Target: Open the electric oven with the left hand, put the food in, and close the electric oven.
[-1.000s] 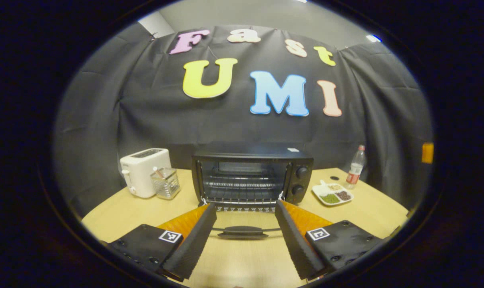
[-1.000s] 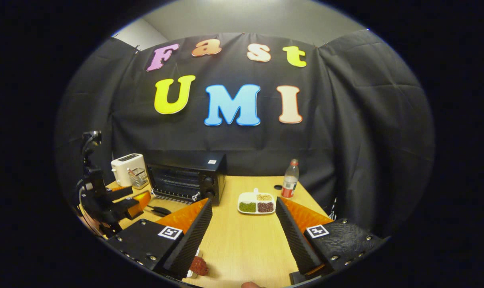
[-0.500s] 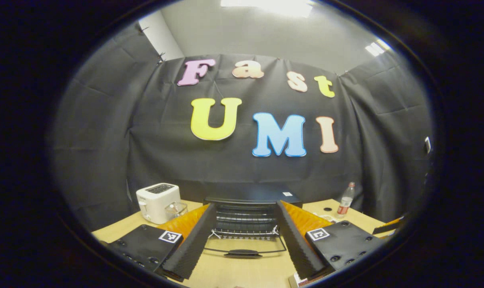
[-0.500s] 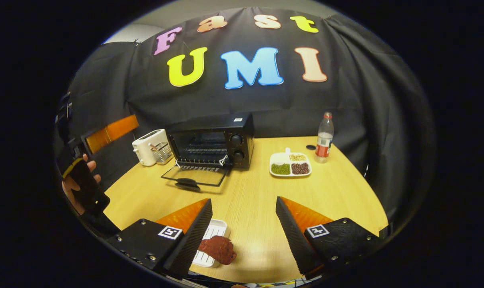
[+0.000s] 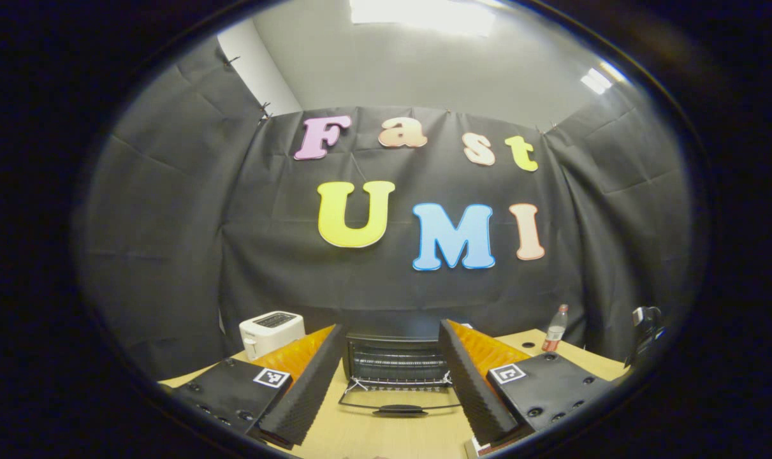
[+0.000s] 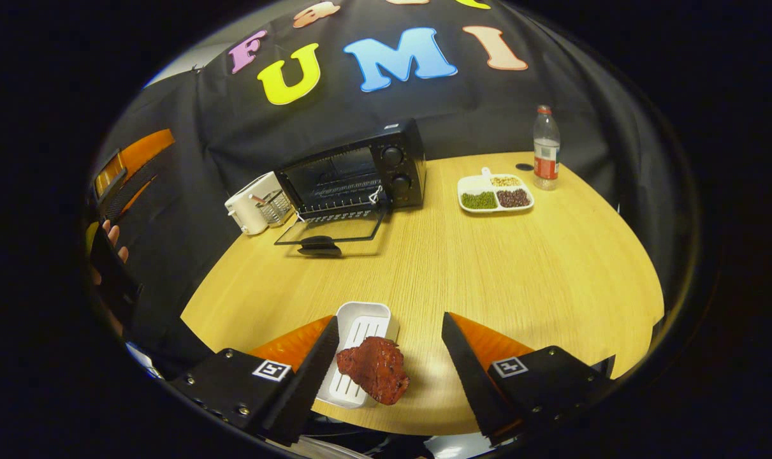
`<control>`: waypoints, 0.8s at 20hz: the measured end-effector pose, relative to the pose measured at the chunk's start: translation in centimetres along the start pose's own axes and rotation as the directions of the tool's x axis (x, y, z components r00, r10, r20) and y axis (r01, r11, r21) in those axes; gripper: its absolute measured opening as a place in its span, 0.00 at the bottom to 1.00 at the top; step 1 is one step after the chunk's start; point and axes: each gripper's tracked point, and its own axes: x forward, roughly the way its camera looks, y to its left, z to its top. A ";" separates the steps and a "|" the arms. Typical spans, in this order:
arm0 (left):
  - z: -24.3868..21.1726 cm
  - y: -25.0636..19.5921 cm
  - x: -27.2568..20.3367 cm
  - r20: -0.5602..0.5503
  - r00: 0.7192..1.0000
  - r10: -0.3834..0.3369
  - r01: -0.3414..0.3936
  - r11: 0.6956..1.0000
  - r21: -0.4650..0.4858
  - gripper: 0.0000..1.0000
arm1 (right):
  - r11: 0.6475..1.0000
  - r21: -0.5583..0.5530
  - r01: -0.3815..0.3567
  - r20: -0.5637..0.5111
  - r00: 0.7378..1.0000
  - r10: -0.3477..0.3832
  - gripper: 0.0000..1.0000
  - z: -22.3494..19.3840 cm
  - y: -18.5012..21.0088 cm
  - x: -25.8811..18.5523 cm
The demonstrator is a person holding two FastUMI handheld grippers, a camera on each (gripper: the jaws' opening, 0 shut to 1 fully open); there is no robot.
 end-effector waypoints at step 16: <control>0.1 0.8 -1.7 -0.008 0.999 0.039 -0.039 0.999 0.020 1.00 | 0.946 0.281 -0.160 -0.181 0.959 0.216 0.11 -4.2 2.2 0.9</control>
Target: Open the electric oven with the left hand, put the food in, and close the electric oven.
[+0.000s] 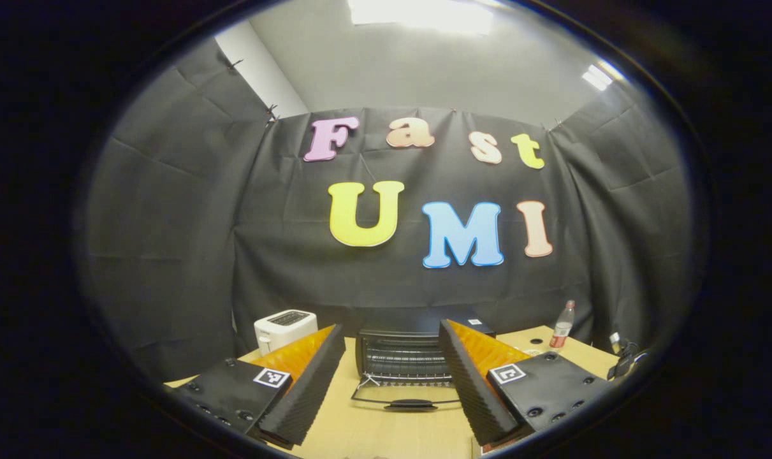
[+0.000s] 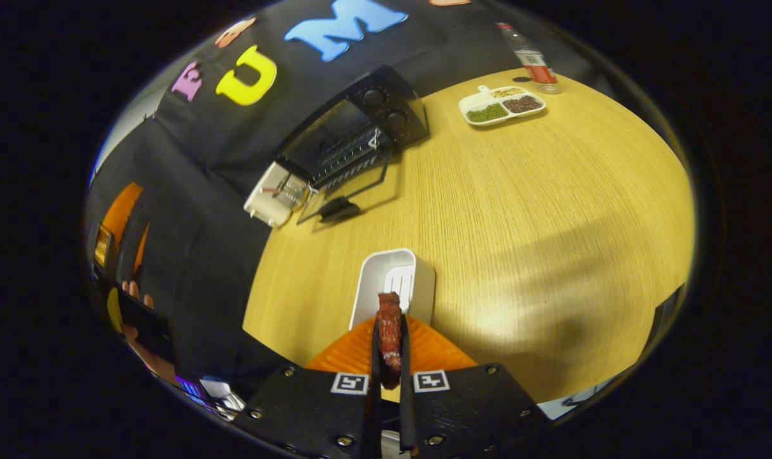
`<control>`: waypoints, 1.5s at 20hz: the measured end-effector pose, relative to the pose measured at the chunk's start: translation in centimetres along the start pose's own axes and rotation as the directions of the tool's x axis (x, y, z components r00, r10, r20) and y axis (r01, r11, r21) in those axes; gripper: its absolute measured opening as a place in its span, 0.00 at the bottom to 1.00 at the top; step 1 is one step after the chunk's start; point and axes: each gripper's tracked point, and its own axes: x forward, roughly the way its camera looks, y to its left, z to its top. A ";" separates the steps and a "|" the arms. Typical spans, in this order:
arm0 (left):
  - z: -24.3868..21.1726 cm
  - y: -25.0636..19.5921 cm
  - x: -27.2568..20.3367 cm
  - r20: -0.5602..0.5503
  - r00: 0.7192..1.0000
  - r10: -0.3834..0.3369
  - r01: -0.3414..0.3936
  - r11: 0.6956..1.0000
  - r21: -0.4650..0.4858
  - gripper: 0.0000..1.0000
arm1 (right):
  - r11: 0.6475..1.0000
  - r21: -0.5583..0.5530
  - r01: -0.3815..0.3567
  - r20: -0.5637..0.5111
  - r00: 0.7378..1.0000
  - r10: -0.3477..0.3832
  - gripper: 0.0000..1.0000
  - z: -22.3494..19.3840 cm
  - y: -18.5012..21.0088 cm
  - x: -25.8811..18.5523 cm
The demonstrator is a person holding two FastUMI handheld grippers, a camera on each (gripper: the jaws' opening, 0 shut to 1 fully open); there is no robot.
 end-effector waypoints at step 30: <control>-0.9 6.7 11.9 0.027 0.990 -0.135 0.135 0.991 -0.012 0.98 | 0.997 -0.013 -0.080 0.406 0.911 0.079 0.11 19.6 13.9 6.6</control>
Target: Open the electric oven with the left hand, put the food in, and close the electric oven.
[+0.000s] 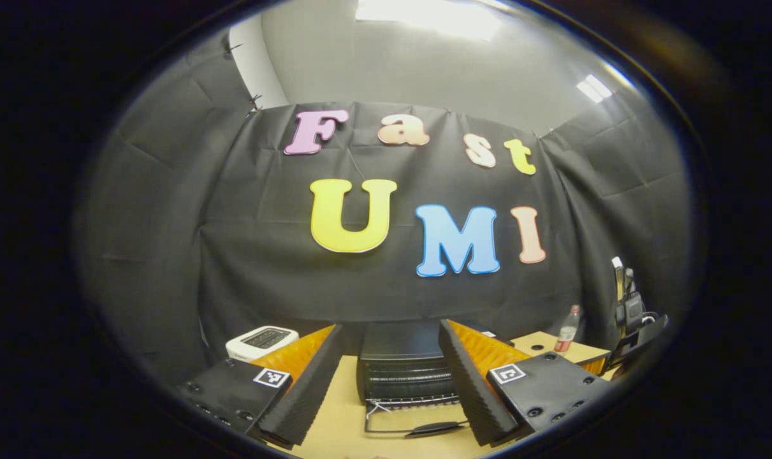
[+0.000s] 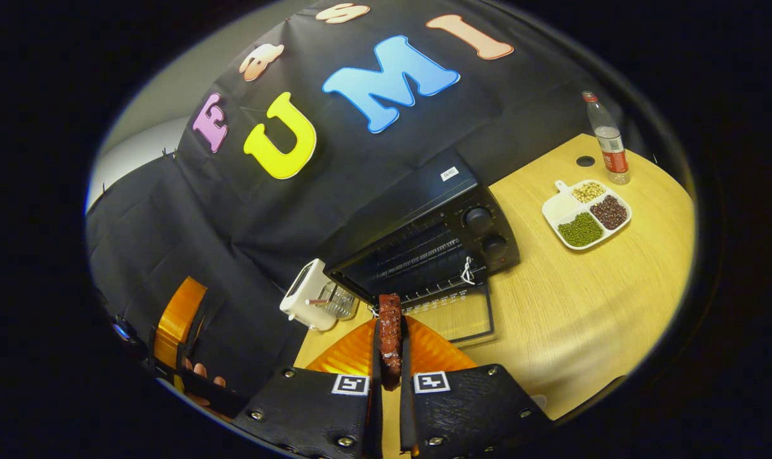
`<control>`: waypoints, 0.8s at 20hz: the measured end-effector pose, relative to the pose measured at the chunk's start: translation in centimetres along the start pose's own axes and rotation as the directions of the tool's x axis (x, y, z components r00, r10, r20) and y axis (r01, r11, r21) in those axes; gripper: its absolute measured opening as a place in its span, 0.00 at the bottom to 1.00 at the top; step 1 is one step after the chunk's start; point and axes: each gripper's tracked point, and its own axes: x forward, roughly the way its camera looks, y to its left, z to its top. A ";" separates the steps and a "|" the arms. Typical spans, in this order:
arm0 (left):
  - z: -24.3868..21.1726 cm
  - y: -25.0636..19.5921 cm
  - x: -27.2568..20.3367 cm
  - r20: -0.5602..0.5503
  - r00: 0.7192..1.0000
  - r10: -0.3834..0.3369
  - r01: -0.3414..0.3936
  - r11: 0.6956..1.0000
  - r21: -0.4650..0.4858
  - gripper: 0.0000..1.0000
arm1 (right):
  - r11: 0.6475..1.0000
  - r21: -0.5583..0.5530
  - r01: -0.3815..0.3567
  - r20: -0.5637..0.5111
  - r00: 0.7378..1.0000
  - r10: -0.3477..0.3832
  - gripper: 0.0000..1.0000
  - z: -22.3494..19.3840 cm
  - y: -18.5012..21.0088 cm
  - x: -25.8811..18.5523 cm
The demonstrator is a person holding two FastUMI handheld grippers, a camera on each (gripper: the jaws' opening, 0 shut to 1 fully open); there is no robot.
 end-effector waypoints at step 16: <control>-3.5 7.0 2.7 -0.092 0.995 0.047 -0.042 0.998 0.055 0.98 | 0.998 -0.052 0.035 0.120 0.992 -0.029 0.11 2.1 -2.2 17.0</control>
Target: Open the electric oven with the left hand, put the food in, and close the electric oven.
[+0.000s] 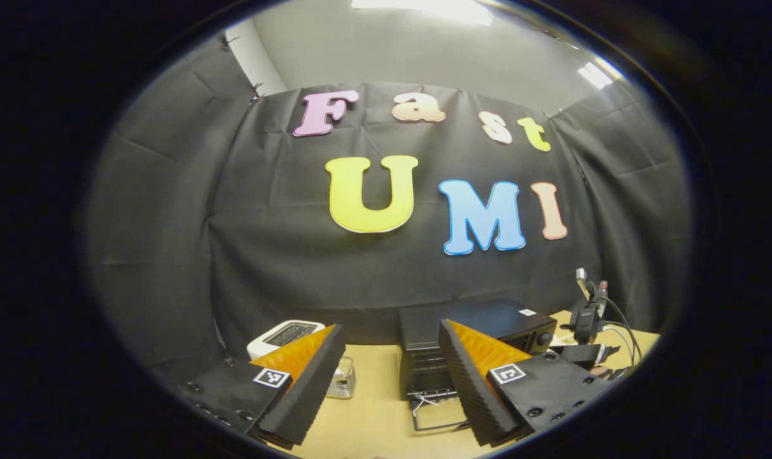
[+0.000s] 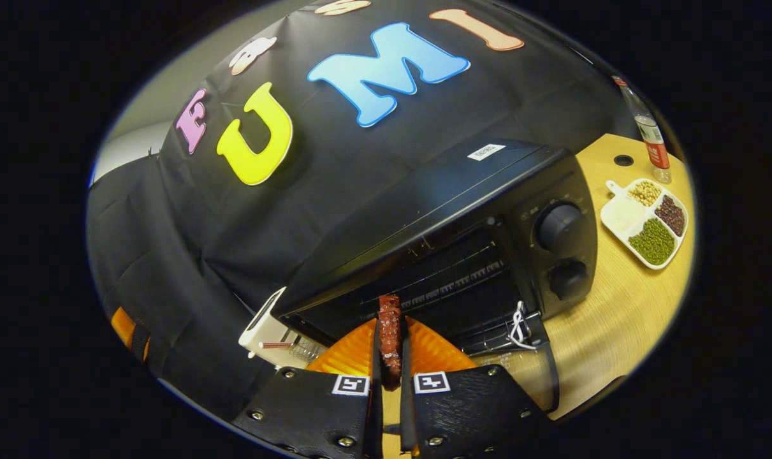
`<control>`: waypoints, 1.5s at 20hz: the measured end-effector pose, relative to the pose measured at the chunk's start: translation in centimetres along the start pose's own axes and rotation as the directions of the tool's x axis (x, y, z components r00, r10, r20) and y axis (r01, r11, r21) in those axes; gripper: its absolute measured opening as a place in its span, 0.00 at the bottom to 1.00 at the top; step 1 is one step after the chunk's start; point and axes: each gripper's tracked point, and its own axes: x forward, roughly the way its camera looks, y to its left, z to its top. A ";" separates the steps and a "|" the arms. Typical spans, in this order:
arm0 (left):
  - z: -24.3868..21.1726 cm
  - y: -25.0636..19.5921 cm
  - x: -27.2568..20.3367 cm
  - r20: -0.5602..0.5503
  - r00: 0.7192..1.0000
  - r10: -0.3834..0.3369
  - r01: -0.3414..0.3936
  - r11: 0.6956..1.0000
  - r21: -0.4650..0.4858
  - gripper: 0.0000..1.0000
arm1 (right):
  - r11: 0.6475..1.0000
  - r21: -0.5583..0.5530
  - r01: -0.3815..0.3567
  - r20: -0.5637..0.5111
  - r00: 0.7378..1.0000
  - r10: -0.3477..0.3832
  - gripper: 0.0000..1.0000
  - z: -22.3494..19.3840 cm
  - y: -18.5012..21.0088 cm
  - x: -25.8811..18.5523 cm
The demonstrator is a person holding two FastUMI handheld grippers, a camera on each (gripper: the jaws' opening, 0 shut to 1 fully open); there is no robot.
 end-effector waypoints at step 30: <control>-12.5 -11.2 -2.4 -0.169 0.982 -0.084 0.076 0.996 -0.052 0.98 | 0.778 -0.505 0.374 0.395 0.902 -0.178 0.98 12.9 -3.1 -20.8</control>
